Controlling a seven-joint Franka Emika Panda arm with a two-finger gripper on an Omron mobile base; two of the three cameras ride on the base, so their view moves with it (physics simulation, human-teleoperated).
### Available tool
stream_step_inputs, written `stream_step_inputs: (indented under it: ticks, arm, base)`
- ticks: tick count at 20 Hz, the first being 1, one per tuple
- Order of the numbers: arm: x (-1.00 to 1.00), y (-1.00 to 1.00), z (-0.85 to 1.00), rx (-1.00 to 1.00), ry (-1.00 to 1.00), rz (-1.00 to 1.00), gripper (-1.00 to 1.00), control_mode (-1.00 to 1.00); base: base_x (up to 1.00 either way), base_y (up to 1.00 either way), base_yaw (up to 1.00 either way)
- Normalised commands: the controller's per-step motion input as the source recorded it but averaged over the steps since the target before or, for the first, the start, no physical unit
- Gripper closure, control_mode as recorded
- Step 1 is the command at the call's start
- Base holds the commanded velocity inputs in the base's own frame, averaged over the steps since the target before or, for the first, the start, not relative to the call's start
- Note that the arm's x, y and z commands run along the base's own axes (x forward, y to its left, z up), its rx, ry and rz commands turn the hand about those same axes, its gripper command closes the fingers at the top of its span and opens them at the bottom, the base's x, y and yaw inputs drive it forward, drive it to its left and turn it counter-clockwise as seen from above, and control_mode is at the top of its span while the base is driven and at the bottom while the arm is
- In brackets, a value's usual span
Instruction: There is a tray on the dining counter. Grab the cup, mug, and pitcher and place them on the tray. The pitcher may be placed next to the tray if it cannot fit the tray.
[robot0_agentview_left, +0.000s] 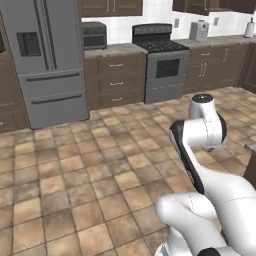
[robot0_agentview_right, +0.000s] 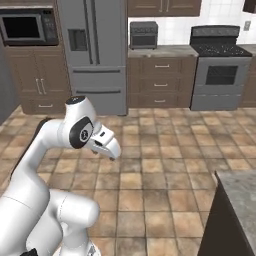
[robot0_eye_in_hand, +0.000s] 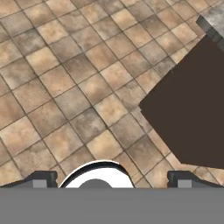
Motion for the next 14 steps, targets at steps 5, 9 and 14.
stream_step_inputs:
  ticks: [5, 9, 14]
  arm:
    - [0.0, 0.0, 0.0, 0.0, 0.0, 0.0, -1.0, 1.0]
    - [0.0, 0.0, 0.0, 0.0, 0.0, 0.0, -1.0, 1.0]
    - [0.0, 0.0, 0.0, 0.0, 0.0, 0.0, -1.0, 1.0]
  base:
    - [0.79, 0.25, -0.13]
    - [0.77, 0.23, -0.16]
    - [0.71, 0.21, -0.24]
